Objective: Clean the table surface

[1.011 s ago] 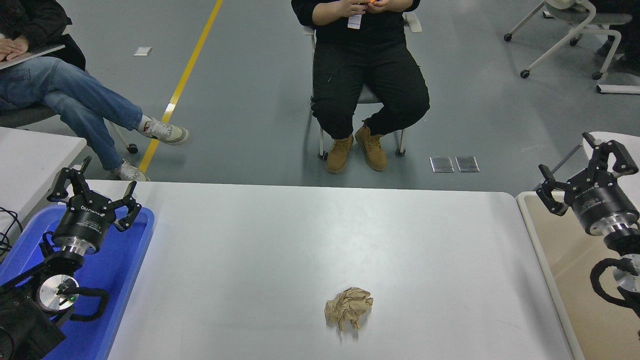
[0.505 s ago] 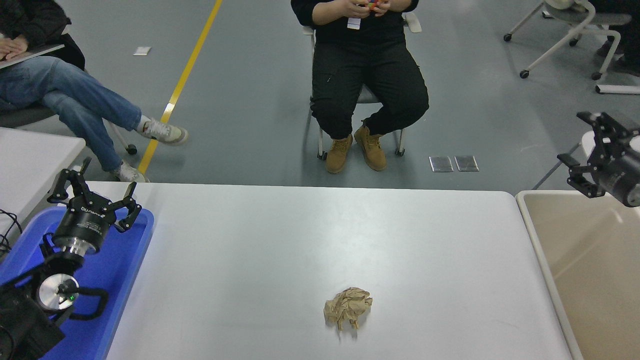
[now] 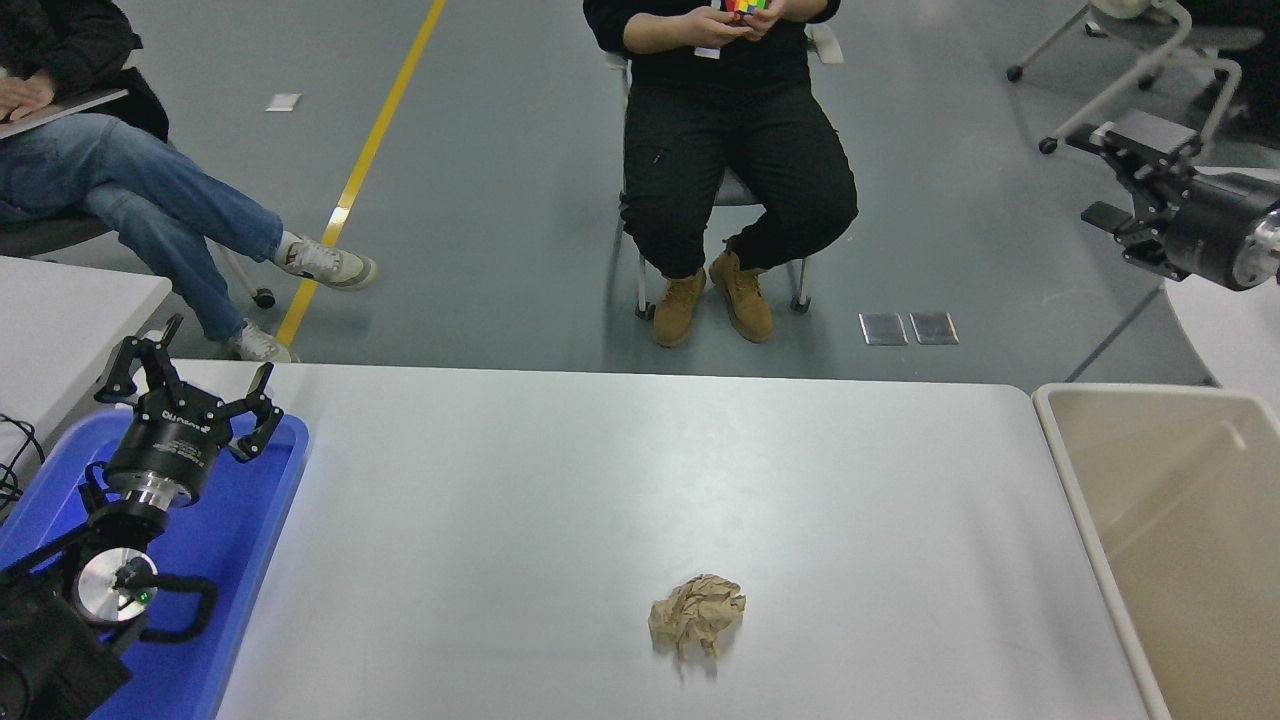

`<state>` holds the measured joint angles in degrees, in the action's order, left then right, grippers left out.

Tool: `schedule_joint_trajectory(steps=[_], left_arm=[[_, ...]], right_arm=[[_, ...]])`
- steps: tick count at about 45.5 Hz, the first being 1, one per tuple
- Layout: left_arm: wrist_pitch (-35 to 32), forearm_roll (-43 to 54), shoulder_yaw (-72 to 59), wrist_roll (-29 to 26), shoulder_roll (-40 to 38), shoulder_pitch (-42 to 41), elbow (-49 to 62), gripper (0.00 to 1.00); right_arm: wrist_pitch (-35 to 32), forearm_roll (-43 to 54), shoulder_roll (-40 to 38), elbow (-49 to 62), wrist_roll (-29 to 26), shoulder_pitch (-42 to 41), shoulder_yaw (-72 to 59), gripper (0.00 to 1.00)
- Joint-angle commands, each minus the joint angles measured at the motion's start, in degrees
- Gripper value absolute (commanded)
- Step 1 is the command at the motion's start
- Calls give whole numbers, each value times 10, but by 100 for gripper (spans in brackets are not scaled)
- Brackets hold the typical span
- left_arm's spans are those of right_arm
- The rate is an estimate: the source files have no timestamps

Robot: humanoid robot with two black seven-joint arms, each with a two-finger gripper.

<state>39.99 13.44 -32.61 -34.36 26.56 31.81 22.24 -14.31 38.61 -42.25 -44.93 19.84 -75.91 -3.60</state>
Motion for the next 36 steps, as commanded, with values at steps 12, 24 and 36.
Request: schedule_joint_trajectory(steps=[12,24,36], left_arm=[[0,0,0,0,0,0,0,100],[0,0,0,0,0,0,0,100],[0,0,0,0,0,0,0,100]], right_arm=[[-16,292,43,-153,37,-50,-40,99],[-16,363,37,-277,38,-45,-79,99],[-16,406,86,-278,37,-3,-78,99]])
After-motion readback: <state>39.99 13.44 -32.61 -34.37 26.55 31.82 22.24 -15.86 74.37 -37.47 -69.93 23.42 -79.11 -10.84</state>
